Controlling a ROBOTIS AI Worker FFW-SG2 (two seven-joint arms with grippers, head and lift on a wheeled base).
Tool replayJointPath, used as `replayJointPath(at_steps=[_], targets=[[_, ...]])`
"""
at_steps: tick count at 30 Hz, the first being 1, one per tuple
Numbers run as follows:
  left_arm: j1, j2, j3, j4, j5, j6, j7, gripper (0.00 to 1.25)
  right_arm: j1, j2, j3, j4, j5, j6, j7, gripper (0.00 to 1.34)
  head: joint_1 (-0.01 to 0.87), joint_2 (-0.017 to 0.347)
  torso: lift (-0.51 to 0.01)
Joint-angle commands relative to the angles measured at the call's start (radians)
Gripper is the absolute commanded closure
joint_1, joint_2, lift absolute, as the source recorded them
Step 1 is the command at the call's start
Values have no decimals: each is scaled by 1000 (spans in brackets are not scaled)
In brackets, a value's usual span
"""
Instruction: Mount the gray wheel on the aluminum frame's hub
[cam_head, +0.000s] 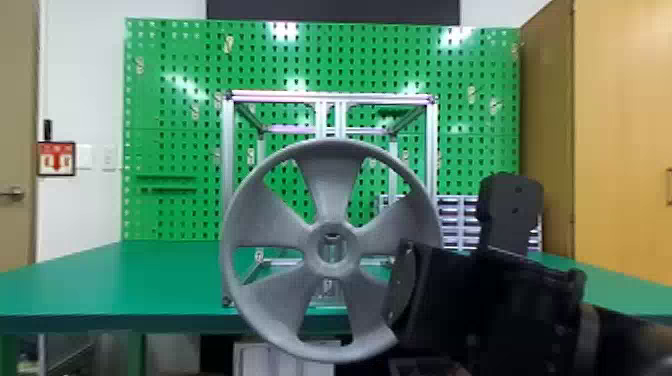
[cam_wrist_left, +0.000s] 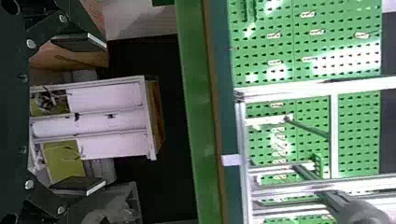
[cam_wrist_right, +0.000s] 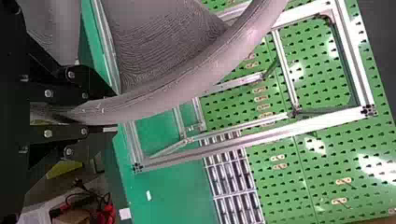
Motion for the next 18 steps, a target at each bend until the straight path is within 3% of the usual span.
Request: replayJointPath(at_steps=[1, 8, 18], targets=[[-17, 10, -19, -103, 34, 71, 21, 252, 2, 1, 1, -1, 5, -3, 0, 1145, -5, 6, -499], [-55, 24, -55, -218, 103, 179, 100, 252, 5, 1, 6, -3, 14, -11, 0, 1145, -5, 6, -499], [-104, 26, -74, -266, 231, 210, 163, 252, 7, 1, 7, -3, 20, -12, 0, 1145, -5, 6, -499]])
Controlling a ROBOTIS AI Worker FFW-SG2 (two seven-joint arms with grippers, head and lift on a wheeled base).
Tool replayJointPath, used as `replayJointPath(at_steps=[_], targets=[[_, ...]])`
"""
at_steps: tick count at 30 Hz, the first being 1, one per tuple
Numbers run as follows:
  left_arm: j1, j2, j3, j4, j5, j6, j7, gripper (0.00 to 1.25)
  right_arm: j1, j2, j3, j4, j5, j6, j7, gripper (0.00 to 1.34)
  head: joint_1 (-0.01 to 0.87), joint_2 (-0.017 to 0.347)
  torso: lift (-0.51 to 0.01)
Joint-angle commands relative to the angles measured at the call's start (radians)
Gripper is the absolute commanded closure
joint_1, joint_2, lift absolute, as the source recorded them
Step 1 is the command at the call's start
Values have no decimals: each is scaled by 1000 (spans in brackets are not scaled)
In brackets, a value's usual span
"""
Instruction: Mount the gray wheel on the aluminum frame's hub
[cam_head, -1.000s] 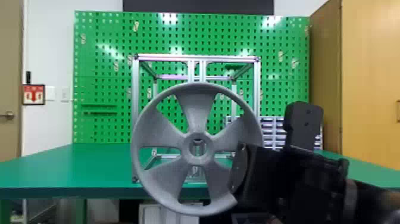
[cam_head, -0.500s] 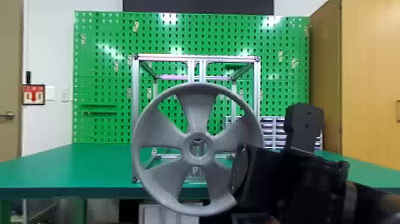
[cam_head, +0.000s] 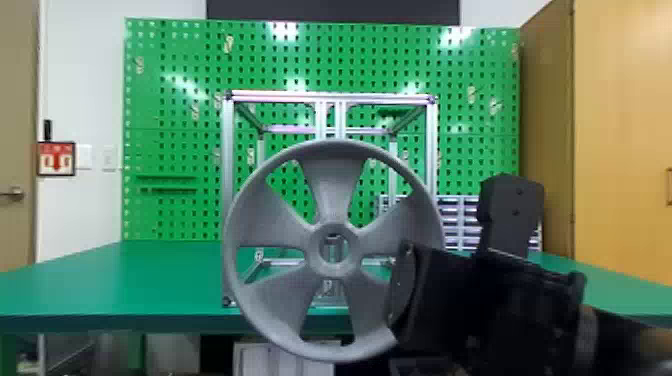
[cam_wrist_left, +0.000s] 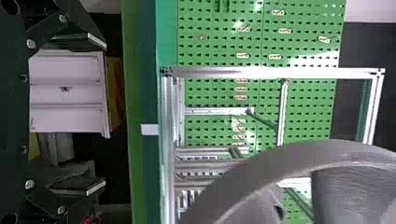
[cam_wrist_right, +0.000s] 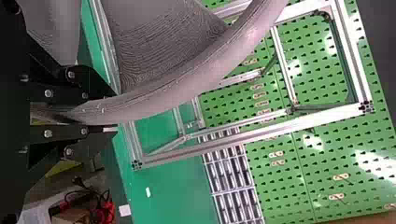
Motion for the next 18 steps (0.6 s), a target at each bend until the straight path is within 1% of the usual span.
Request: replayJointPath(at_steps=[1, 4, 9, 11, 13, 18], targets=[[-23, 0, -8, -11, 72, 2, 24, 252, 0, 1, 0, 0, 2, 0, 0, 1145, -5, 6, -499], [-43, 0, -13, -11, 121, -2, 43, 254, 0, 1, 2, 0, 2, -1, 0, 1145, -5, 6, -499], [-74, 0, -37, -11, 189, -48, 101, 254, 0, 1, 11, 0, 14, -8, 0, 1145, -5, 6, -499], [-85, 0, -43, -9, 201, -70, 122, 254, 2, 1, 17, 0, 23, -11, 0, 1145, -5, 6, -499], [-94, 0, -54, 0, 236, -94, 155, 256, 2, 1, 25, 2, 31, -17, 0, 1145, -5, 6, -499], [-123, -2, -76, 20, 282, -133, 172, 288, 0, 1, 32, 9, 33, -17, 0, 1145, -5, 6, -499]])
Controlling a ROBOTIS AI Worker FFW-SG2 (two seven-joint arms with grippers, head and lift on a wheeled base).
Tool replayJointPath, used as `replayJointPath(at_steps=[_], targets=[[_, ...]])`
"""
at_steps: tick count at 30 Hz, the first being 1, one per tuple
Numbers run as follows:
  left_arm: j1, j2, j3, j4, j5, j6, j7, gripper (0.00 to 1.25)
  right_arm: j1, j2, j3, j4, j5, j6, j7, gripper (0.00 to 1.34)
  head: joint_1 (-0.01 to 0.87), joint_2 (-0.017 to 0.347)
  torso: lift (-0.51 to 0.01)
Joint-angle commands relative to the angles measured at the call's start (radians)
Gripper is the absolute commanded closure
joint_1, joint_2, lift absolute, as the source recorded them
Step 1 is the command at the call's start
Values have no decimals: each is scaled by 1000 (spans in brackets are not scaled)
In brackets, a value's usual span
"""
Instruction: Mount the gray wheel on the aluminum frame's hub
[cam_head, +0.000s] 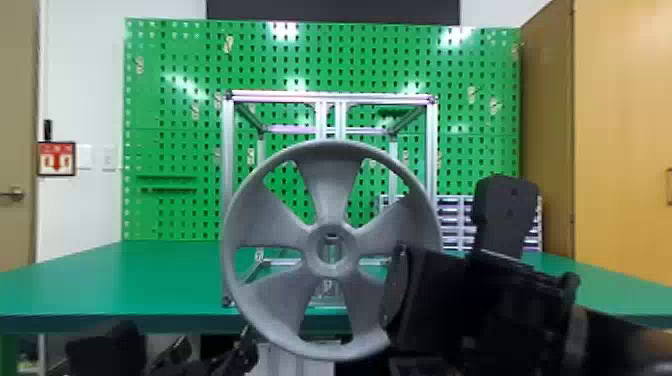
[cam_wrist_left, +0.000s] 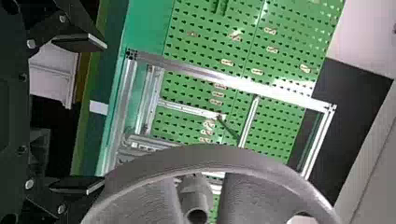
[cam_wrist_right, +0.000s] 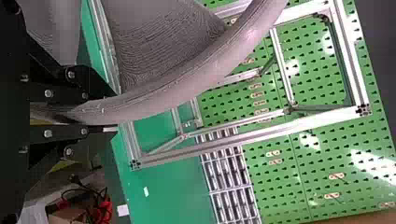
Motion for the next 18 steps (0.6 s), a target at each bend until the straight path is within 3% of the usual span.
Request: replayJointPath(at_steps=[1, 12, 18], targets=[[-24, 0, -19, 14, 43, -31, 8, 300, -3, 1, 6, 8, 2, -1, 0, 1145, -5, 6, -499], [-28, 0, -32, 4, 79, -28, 44, 363, 0, 1, 5, 11, 5, -2, 0, 1145, -5, 6, -499], [-15, 1, -15, -51, 99, 24, 88, 364, 0, 1, 3, 11, 6, -4, 0, 1145, -5, 6, -499]])
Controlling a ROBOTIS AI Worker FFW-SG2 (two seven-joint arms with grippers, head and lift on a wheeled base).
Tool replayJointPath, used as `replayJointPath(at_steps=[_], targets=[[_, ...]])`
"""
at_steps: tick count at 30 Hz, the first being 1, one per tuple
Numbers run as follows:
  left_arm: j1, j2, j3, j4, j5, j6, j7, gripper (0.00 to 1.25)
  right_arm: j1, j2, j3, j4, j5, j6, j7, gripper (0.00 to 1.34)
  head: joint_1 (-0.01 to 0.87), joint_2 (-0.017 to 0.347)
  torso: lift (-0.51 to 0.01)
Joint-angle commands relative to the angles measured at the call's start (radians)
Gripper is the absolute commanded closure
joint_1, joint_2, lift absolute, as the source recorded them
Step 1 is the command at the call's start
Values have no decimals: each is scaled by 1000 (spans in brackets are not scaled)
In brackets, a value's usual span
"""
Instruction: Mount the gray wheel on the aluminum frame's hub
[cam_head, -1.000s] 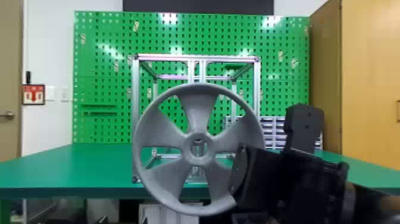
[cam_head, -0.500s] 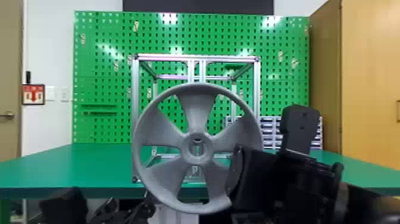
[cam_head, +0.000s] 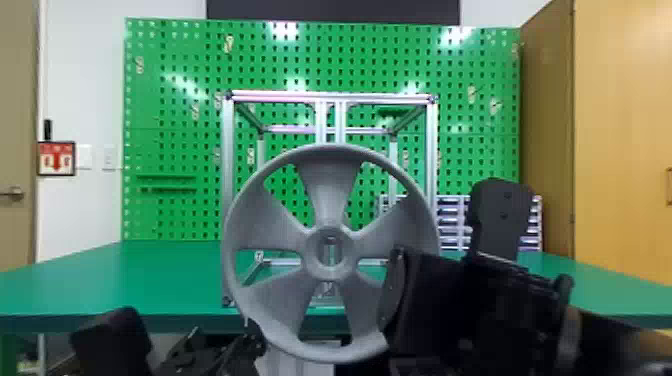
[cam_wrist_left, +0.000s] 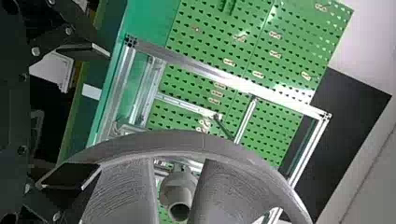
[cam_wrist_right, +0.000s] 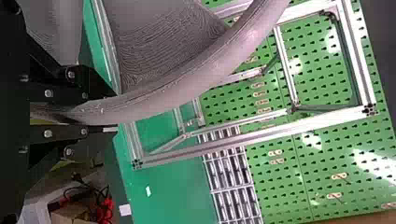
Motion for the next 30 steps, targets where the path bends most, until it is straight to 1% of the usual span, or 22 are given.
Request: replayJointPath(at_steps=[1, 3, 6, 8, 13, 20, 27, 30], targets=[[14, 3, 12, -47, 17, 35, 22, 364, 0, 1, -1, 0, 2, -1, 0, 1145, -5, 6, -499], [20, 6, 12, -71, 55, 38, 41, 364, 0, 1, -1, 0, 2, -1, 0, 1145, -5, 6, -499], [26, 9, 9, -107, 65, 38, 47, 364, 2, 1, -2, 0, 2, -3, 0, 1145, -5, 6, -499], [26, 12, 9, -119, 80, 38, 50, 364, 2, 1, -2, 0, 2, -3, 0, 1145, -5, 6, -499], [23, 12, 17, -123, 80, 38, 58, 363, 2, 1, -2, 0, 3, -3, 0, 1145, -5, 6, -499], [-15, 9, -2, -59, 108, 1, 65, 371, 2, 1, 4, 0, 6, -3, 0, 1145, -5, 6, -499], [-35, 9, -14, -45, 103, -10, 65, 392, 5, 1, 4, 0, 8, -4, 0, 1145, -5, 6, -499], [-41, 9, -17, -42, 121, -18, 65, 391, 5, 1, 4, 0, 9, -4, 0, 1145, -5, 6, -499]])
